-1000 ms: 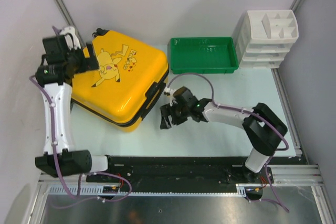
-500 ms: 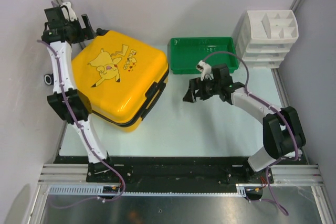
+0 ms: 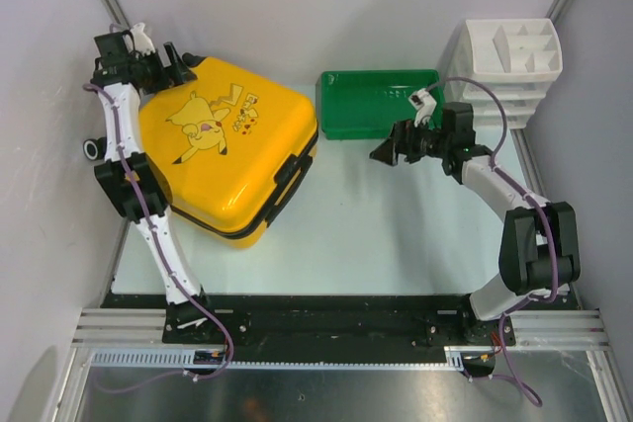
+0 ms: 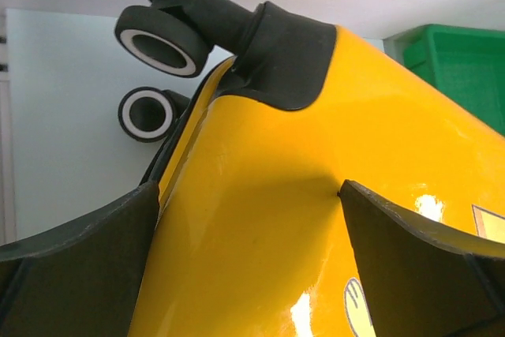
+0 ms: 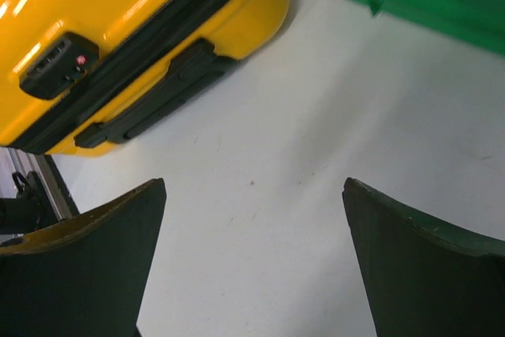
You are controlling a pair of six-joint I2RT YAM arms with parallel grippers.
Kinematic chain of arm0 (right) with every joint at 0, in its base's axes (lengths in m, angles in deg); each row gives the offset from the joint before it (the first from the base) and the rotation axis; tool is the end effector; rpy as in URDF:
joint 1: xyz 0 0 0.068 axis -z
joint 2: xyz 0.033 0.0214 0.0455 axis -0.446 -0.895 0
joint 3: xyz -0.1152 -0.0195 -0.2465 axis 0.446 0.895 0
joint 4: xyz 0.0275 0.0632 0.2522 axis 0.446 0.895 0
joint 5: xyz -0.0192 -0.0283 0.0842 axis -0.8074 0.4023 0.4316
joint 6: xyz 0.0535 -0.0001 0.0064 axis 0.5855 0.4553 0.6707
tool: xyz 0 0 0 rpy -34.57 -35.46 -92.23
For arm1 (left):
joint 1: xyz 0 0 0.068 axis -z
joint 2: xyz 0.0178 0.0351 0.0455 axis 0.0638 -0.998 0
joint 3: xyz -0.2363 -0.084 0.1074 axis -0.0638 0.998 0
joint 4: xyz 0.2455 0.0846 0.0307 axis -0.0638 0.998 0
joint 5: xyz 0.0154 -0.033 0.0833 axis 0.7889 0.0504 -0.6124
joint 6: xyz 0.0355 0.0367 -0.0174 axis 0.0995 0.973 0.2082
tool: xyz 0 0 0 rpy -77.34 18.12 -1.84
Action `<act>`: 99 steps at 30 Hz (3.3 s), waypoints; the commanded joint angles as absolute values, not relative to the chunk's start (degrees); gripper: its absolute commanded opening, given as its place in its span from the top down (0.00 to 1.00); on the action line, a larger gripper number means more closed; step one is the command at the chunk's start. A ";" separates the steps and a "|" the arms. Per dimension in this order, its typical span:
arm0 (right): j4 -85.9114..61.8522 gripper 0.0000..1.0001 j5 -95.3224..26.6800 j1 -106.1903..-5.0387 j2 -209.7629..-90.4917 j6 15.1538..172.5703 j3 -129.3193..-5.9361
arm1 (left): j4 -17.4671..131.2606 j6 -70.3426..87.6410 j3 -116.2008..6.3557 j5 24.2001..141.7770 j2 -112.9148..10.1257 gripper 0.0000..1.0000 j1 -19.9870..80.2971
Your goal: Open, take out, and arrange the luggage
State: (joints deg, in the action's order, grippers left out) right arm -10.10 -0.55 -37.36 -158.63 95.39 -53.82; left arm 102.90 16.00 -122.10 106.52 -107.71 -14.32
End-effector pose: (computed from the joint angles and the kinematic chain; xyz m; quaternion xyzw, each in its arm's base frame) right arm 0.3390 0.0890 0.2657 -0.1939 0.8071 0.3801 0.4080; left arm 0.4953 0.1410 0.3409 -0.0438 0.8657 -0.1906 0.4607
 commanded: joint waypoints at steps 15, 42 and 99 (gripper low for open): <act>-26.42 0.03 9.63 -33.16 -168.97 99.61 -63.18 | 105.58 29.98 -84.63 131.51 -93.42 0.19 -0.13; -6.83 0.17 7.35 -51.89 -173.37 95.48 -62.66 | 106.29 4.76 -36.56 123.41 -30.48 0.00 -37.83; -16.04 0.09 -3.12 -51.28 -156.77 77.83 -54.94 | 97.06 22.79 -96.65 97.12 -83.10 0.03 17.28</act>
State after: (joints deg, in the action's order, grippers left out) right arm -11.56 -4.01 -52.95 -159.17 83.10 -59.28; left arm 97.22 22.73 -90.41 97.45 -79.12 17.04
